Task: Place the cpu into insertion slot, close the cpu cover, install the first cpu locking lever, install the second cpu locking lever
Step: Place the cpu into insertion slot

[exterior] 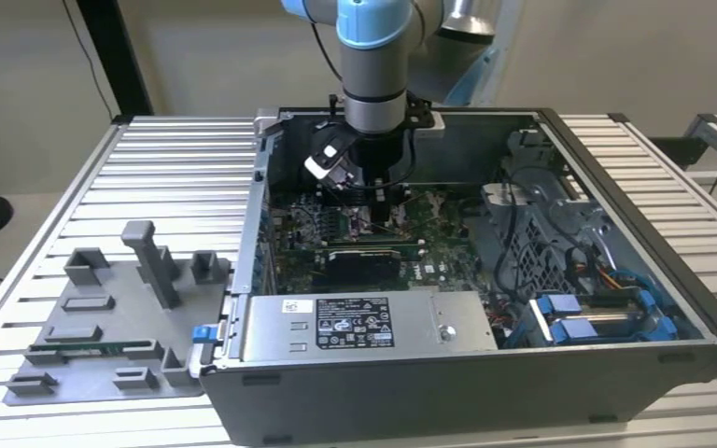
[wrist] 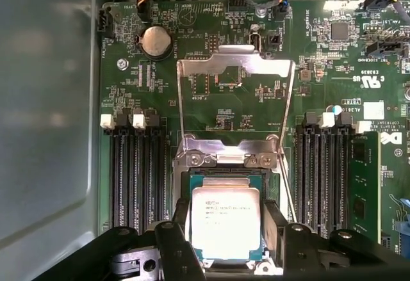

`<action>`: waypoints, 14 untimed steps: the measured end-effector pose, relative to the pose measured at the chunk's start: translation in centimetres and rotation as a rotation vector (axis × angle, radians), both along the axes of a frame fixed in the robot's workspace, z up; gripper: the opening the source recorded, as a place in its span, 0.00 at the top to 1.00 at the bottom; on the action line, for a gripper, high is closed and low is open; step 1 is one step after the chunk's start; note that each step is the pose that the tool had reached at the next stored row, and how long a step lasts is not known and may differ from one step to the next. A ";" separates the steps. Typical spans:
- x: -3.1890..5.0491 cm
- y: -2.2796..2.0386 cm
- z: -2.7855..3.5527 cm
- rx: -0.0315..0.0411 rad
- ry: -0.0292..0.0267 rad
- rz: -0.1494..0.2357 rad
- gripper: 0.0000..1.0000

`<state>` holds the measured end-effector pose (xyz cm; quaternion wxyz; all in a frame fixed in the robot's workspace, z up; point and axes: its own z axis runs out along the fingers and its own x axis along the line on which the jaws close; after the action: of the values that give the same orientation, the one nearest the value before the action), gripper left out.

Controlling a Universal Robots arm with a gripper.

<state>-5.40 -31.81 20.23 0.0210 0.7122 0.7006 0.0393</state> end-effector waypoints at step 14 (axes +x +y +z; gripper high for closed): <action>0.00 -0.11 -0.16 -0.0018 -0.0002 0.000 1.00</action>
<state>-5.40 -31.93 20.06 0.0218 0.7121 0.7006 0.0387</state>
